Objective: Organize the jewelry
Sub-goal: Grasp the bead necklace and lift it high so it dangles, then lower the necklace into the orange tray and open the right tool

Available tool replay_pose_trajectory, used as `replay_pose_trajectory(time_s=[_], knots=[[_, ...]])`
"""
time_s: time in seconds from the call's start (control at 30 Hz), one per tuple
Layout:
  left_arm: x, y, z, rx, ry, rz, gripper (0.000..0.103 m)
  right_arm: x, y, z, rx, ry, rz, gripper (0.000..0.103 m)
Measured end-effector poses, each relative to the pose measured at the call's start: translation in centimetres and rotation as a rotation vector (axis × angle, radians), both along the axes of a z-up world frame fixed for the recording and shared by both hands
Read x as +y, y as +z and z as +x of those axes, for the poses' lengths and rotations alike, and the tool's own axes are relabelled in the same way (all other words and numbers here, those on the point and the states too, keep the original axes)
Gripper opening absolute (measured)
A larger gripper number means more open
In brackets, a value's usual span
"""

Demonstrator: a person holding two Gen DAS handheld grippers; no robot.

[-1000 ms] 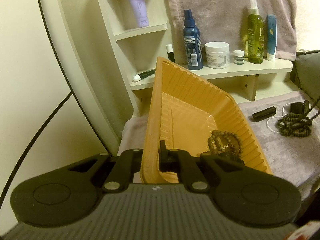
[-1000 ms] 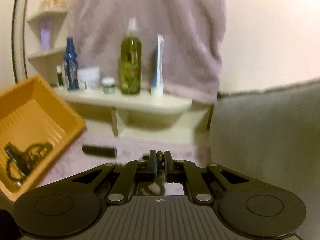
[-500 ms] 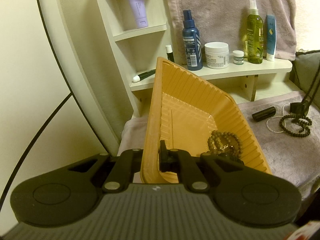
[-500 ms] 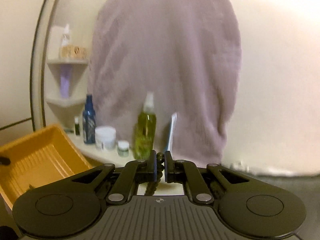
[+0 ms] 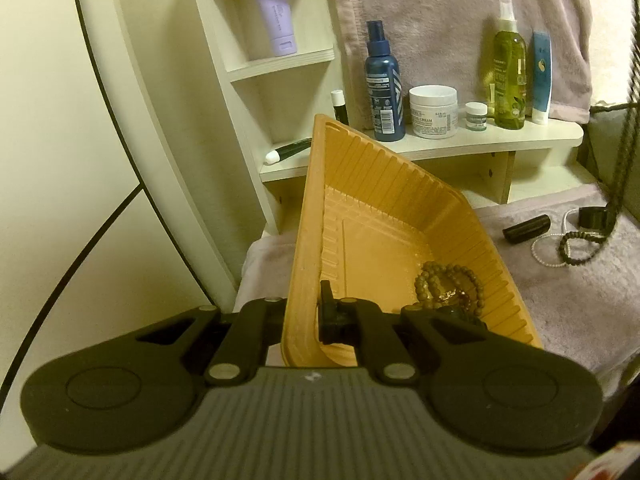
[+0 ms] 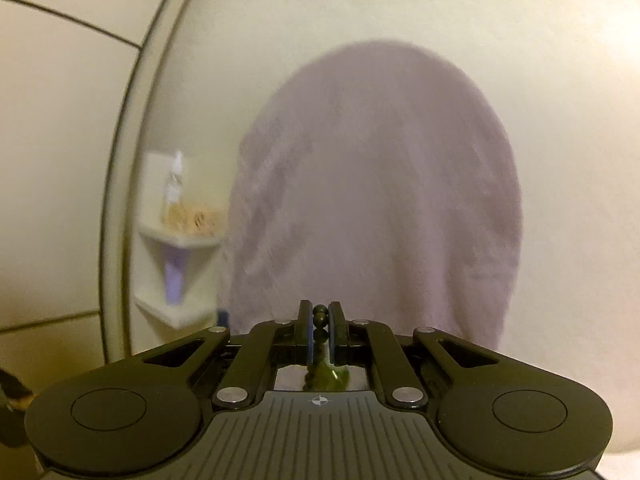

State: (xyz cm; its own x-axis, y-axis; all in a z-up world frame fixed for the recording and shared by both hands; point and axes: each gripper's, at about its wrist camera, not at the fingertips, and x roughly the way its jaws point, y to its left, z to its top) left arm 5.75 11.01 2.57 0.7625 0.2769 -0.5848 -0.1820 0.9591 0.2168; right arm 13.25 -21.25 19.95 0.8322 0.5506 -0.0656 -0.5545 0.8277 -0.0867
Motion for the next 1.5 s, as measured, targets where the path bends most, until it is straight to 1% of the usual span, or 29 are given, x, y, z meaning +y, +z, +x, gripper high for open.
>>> replay_pose_trajectory(time_s=[0.13,0.4,0.5,0.6,0.67,0.77,0.93,1.1,1.23,1.4,1.5], knots=[[0.4,-0.1,0.0,-0.001,-0.003,-0.009,0.005,1.8,2.4,-0.3,-0.043,0.057,0.016,0.007],[0.7,-0.2,-0.1,-0.006,-0.005,-0.022,0.005,6.9,7.5,-0.8,-0.151,0.177,0.043,0.007],[0.9,-0.2,-0.2,-0.007,-0.005,-0.029,0.005,8.6,8.4,-0.8,-0.171,0.210,0.051,0.007],[1.0,-0.3,-0.2,-0.008,-0.005,-0.035,0.006,10.2,8.1,-0.4,-0.152,0.243,0.056,0.007],[1.0,-0.3,-0.2,-0.009,-0.006,-0.037,0.006,11.3,7.3,0.1,-0.120,0.261,0.050,0.007],[1.0,-0.3,-0.1,-0.010,-0.006,-0.038,0.006,13.0,5.1,0.9,-0.055,0.282,0.026,0.007],[1.0,-0.3,-0.2,-0.010,-0.006,-0.039,0.006,15.1,0.6,2.3,0.074,0.298,-0.022,0.007],[1.0,-0.3,-0.3,-0.011,-0.004,-0.039,0.006,16.4,-4.5,4.4,0.263,0.320,-0.060,0.007],[1.1,-0.3,-0.3,-0.009,-0.003,-0.040,0.006,16.3,-8.9,5.4,0.403,0.327,-0.072,0.007],[1.1,-0.3,-0.3,-0.008,-0.003,-0.039,0.006,15.9,-12.9,6.9,0.573,0.331,-0.066,0.007],[1.1,-0.2,-0.3,-0.008,-0.003,-0.039,0.006,16.1,-14.6,7.9,0.645,0.328,-0.065,0.007]])
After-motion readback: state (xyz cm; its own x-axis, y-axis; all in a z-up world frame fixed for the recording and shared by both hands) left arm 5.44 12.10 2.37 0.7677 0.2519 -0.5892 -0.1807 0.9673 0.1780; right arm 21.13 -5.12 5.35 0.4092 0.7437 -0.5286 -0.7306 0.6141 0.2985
